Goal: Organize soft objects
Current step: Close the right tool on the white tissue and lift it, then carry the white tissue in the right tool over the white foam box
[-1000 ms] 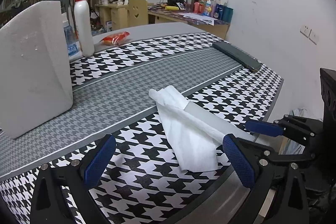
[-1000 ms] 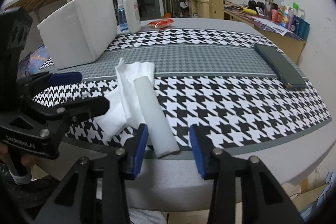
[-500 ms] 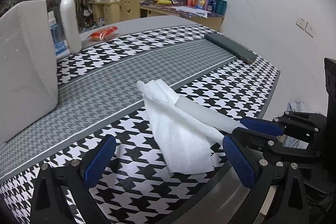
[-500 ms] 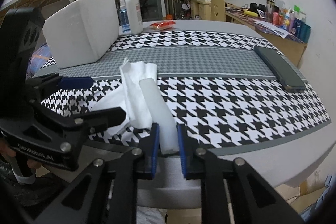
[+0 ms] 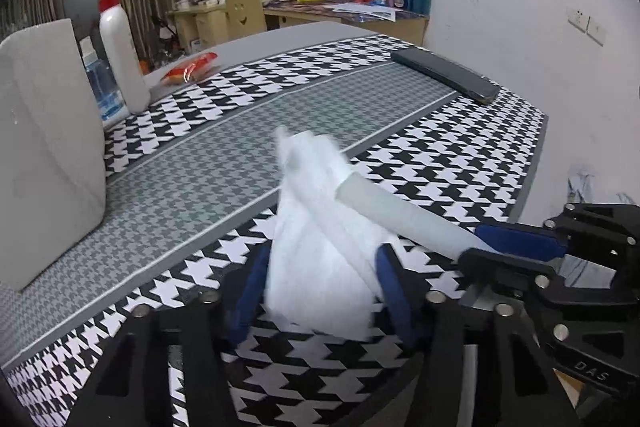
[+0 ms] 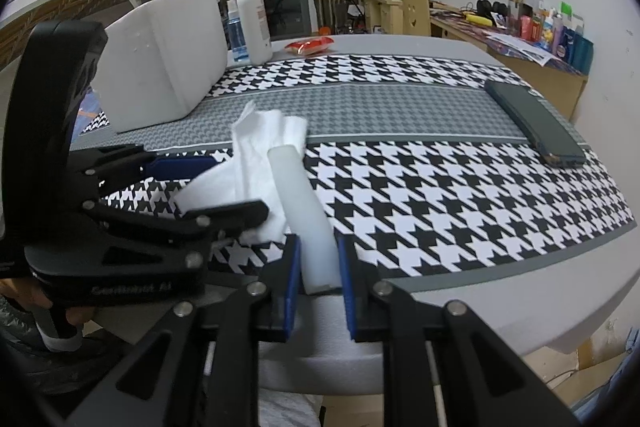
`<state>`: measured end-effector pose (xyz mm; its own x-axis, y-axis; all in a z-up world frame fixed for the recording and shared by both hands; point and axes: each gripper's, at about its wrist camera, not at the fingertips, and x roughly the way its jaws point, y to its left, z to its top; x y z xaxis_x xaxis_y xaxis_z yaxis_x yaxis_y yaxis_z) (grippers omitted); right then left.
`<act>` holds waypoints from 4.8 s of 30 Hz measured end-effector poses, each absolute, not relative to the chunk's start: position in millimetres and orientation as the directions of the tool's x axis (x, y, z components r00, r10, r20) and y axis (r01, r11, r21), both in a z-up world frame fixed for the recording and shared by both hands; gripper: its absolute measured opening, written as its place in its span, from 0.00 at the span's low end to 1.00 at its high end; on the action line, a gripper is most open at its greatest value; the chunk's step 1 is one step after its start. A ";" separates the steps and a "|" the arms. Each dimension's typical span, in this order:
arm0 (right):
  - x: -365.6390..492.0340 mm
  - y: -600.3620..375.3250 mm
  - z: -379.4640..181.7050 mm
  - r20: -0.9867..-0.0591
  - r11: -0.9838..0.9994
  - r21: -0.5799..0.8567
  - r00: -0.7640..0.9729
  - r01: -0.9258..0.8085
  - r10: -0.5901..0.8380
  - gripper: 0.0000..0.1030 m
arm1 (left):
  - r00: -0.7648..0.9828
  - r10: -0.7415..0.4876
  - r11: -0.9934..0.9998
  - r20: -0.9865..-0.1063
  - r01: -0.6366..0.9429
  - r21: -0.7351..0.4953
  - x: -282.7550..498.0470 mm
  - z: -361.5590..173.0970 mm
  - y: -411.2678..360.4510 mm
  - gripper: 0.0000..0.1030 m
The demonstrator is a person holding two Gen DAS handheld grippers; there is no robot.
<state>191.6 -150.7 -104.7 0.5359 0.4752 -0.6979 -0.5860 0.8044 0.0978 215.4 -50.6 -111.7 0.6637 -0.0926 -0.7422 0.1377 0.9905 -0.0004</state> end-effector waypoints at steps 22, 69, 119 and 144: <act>195.1 -134.3 -105.2 -0.710 0.806 0.057 0.544 -0.589 0.447 0.31 | 0.668 -0.156 0.984 -0.727 0.168 -0.057 211.2 -104.0 -41.1 0.08; 194.2 -123.7 -65.2 -0.619 0.804 0.090 0.600 -0.587 0.507 0.17 | 0.746 -0.112 0.994 -0.657 0.080 -0.078 182.8 -70.6 4.5 0.08; 195.7 -94.7 -7.0 -0.484 0.784 0.098 0.659 -0.613 0.576 0.17 | 0.858 -0.012 1.000 -0.513 0.001 -0.022 153.7 -2.2 57.8 0.08; 198.0 -72.9 18.7 -0.433 0.759 0.076 0.664 -0.647 0.609 0.17 | 0.889 0.030 0.999 -0.457 -0.046 -0.023 150.9 28.6 88.7 0.08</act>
<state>198.0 -72.9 18.7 0.6644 0.6093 -0.4328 -0.6465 0.7591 0.0763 150.9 88.7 28.6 0.8889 0.0302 -0.4571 -0.0458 0.9987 -0.0232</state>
